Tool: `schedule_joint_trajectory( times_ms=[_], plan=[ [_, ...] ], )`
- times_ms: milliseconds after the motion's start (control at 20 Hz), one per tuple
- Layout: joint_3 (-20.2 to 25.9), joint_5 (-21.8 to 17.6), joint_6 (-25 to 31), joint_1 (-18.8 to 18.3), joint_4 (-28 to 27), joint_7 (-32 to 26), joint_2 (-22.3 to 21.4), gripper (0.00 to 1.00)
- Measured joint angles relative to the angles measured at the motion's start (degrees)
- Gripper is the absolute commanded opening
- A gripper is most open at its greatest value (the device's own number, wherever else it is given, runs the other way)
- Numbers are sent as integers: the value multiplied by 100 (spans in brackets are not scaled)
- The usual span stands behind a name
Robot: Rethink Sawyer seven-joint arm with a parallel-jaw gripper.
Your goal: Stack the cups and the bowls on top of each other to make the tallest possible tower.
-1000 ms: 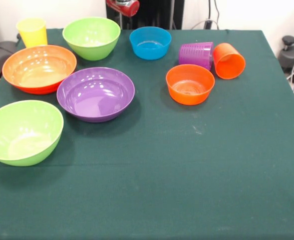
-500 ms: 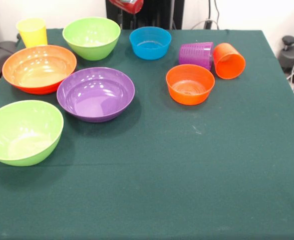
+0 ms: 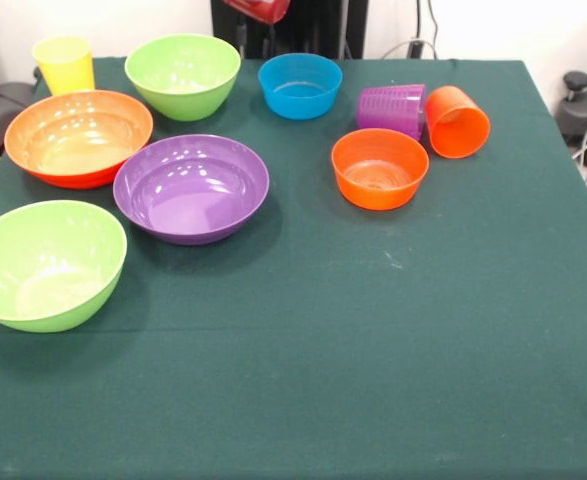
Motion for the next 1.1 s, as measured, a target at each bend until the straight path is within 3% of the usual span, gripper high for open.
schedule_joint_trajectory(
  times_ms=[1100],
  plan=[
    [-14,-2,2,132,146,0,-581,100]
  ],
)
